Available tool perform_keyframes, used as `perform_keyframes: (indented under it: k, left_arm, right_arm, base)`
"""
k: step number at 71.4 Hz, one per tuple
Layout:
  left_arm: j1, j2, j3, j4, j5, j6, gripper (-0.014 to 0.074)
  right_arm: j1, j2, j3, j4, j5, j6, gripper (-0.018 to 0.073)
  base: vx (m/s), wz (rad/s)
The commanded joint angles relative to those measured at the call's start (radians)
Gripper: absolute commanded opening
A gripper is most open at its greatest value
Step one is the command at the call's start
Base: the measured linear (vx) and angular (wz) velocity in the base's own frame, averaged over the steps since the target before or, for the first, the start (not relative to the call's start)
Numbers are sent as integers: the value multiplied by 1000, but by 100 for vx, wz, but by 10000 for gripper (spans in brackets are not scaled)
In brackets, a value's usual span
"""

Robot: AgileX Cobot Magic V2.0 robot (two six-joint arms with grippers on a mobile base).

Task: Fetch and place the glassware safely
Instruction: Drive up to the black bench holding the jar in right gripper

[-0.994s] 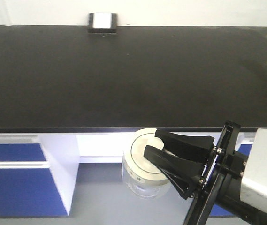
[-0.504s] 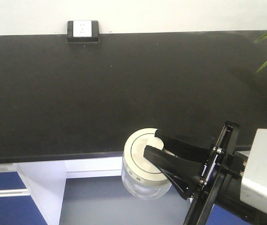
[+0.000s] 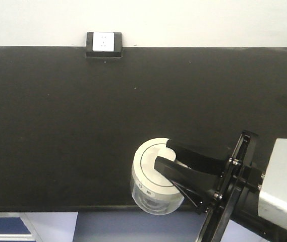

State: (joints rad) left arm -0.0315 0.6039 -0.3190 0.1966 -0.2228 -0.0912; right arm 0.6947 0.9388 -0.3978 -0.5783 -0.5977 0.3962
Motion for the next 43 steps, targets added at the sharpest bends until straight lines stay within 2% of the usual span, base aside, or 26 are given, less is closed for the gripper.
perform_keyframes:
  k: [1,43]
  left_arm:
    - [-4,2,-28,-8,-72,-8,-7]
    - [-4,2,-28,-8,-72,-8,-7]
  right_arm:
    - [-1,-12,-32,25,-95,-2,-3]
    - [-1,-12,-32,25,-95,-2,-3]
  base:
    - [20,11]
    - [13,5]
